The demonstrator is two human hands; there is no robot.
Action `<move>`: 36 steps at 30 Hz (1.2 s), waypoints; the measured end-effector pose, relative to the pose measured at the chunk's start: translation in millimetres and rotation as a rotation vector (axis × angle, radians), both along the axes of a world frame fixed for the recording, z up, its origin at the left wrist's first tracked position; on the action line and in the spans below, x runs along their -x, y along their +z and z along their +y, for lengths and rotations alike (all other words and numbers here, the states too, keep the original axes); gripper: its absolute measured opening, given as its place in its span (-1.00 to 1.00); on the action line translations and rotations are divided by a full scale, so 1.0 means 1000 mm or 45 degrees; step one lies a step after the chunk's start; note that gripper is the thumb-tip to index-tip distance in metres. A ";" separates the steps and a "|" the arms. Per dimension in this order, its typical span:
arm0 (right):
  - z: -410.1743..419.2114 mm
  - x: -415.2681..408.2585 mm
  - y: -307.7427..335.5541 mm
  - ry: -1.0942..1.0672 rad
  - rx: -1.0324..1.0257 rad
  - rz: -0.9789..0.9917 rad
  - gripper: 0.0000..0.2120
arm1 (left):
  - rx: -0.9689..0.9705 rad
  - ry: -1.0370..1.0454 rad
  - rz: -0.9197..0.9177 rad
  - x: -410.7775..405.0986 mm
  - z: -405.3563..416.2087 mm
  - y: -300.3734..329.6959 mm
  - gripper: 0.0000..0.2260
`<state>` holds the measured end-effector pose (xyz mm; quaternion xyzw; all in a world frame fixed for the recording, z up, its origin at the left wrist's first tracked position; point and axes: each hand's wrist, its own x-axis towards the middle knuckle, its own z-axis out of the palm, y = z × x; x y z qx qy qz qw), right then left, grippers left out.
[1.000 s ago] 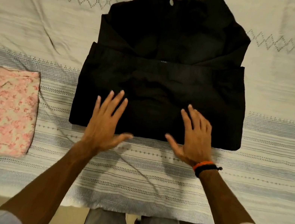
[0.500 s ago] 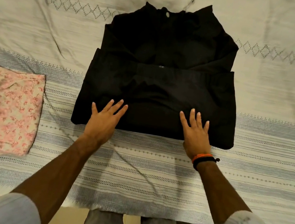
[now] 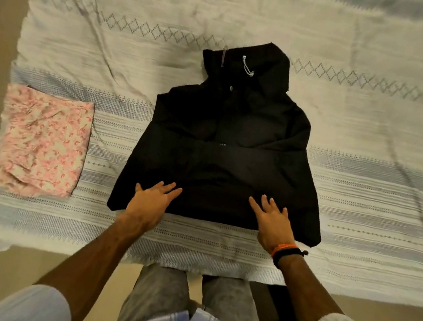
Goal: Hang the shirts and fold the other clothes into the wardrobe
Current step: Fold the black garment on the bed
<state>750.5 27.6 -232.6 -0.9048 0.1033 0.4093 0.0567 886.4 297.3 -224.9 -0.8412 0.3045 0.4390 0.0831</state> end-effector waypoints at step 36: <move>-0.093 -0.195 0.068 -0.165 -0.093 0.160 -0.55 | -0.117 0.088 0.216 -0.203 -0.091 0.048 -0.53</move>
